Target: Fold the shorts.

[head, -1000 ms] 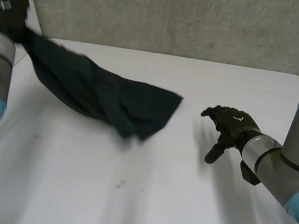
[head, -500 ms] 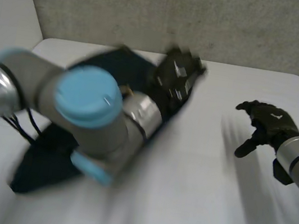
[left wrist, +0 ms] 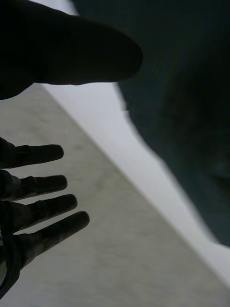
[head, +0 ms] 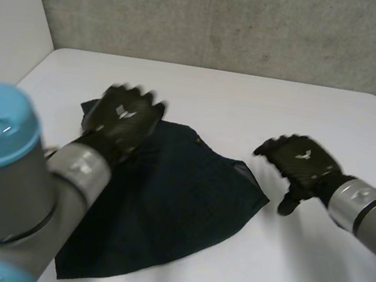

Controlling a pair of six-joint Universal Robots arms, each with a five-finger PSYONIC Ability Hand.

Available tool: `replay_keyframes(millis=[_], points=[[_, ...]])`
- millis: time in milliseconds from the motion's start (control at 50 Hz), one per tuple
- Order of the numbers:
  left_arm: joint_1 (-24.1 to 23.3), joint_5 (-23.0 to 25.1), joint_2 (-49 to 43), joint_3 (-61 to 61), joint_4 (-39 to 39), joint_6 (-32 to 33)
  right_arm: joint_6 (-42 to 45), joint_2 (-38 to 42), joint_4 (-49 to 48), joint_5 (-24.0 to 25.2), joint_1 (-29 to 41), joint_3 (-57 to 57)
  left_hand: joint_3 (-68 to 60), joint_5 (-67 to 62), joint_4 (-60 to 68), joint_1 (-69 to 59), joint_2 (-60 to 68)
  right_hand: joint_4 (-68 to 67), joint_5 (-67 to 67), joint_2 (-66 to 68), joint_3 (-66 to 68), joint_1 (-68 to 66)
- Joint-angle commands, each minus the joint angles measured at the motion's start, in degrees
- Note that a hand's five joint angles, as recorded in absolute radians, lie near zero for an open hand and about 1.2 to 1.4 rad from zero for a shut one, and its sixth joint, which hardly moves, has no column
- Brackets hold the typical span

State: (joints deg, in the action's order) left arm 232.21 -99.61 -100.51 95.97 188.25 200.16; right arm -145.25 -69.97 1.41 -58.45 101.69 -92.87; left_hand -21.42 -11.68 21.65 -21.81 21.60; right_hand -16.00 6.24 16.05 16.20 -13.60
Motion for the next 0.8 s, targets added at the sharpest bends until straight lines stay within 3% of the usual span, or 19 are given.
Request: replay_keyframes(millis=[20,120,200,280,320,360,560,700,800], points=[[0.09,-1.99,4.10,11.16,-8.33,-6.45,8.83,7.03,1.31,2.73,3.16,3.05,-10.15,-9.90,9.92,-9.76,9.98,-10.91,10.67,10.86,10.70,-13.31],[0.18,-1.02,4.18,15.03,-15.44,-10.57,12.35,11.68,1.66,3.52,4.57,5.41,-12.00,-11.74,11.77,-11.61,11.82,-15.07,14.83,15.02,14.87,-17.48],[0.96,0.82,4.27,17.22,-16.69,-11.11,14.02,14.94,1.84,2.73,5.53,8.14,-12.17,-11.92,11.94,-11.78,12.00,-29.05,28.81,29.00,28.85,-31.45],[2.28,2.93,4.27,18.55,-16.69,-11.28,15.08,17.23,1.84,2.29,5.98,9.64,-11.17,-10.91,10.94,-10.78,10.99,-31.92,31.68,31.87,31.72,-34.32],[2.81,3.55,4.19,18.99,-16.60,-11.29,15.34,17.59,1.75,2.38,5.98,10.08,-10.16,-9.90,9.93,-9.77,9.98,-42.80,42.56,42.75,42.60,-45.20],[3.69,4.08,4.01,19.34,-16.16,-11.29,14.56,17.50,1.75,2.73,6.15,10.52,-6.30,-6.04,6.07,-5.91,6.12,-63.93,63.69,63.88,63.73,-66.33],[6.86,3.81,0.50,19.78,-10.10,-10.58,4.89,14.52,1.58,2.73,6.68,10.17,-3.93,-3.67,3.70,-3.54,3.75,-64.00,63.76,63.95,63.80,-66.40],[7.65,3.64,-2.32,19.69,-5.09,-10.23,-0.47,11.96,1.31,2.73,6.24,8.15,-10.48,-10.22,10.25,-10.09,10.30,-64.00,63.76,63.95,63.80,-66.40],[7.65,3.55,-4.25,19.69,-4.73,-8.66,-2.06,10.65,1.23,0.19,6.15,7.80,-10.67,-10.41,10.43,-10.27,10.49,-64.00,63.76,63.95,63.80,-66.40]])
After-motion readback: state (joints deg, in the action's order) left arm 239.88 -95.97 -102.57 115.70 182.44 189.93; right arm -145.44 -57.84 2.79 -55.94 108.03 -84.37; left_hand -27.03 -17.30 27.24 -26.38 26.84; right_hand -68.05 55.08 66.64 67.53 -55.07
